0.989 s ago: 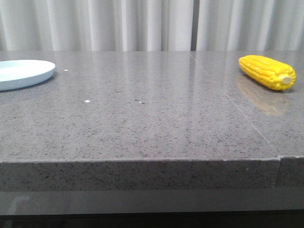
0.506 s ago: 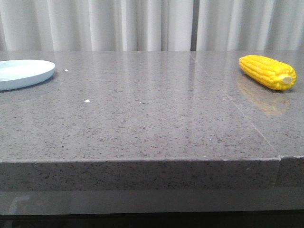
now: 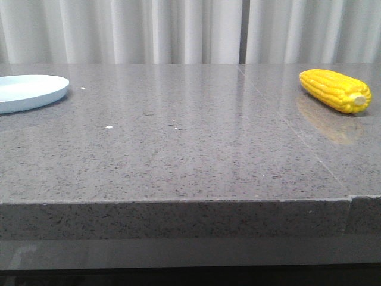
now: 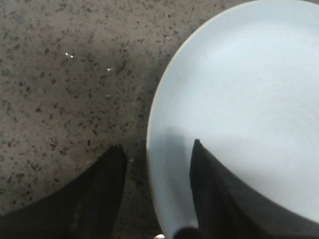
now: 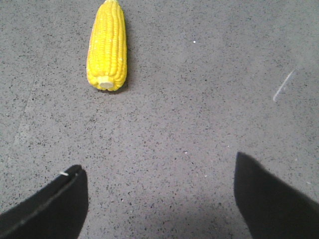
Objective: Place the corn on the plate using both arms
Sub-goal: 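Lower the left gripper onto the white plate's rim and grasp it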
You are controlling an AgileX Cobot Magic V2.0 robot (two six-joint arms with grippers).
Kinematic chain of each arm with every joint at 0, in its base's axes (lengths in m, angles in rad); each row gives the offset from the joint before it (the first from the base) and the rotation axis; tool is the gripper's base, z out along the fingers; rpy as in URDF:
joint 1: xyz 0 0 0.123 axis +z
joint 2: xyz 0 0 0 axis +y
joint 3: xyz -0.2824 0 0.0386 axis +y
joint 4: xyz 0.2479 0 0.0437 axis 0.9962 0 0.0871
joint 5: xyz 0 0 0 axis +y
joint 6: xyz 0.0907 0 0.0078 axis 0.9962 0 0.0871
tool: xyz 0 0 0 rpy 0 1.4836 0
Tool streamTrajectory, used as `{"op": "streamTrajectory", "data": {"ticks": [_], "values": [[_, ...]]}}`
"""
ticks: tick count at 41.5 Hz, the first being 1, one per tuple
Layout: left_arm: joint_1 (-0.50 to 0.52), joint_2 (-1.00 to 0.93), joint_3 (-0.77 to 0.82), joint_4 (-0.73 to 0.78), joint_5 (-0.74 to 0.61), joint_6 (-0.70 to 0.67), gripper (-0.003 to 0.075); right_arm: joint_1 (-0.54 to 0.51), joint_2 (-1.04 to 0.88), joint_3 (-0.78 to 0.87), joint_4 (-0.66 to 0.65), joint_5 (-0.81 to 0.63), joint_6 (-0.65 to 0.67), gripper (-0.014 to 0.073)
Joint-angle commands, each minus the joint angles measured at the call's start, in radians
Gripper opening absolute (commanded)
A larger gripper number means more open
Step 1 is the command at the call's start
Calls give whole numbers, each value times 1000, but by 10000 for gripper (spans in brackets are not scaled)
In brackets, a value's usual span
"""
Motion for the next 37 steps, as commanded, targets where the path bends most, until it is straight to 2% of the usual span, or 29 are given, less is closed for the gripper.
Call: {"op": "streamTrajectory", "data": {"ticks": [1,8,21,37], "values": [[-4,-47,-33,-21,-23,2,291,-6,5,-28,-7,-62,-7,622],[-4,-47,-33,-19,1,2,258,-6,5,-28,-7,-62,-7,622],[-4,-47,-33,-19,21,2,-19,-6,5,-28,-7,-62,-7,622],[-17,-88,-53,-72,29,2,-20,-6,5,-28,-7,-62,-7,622]]}}
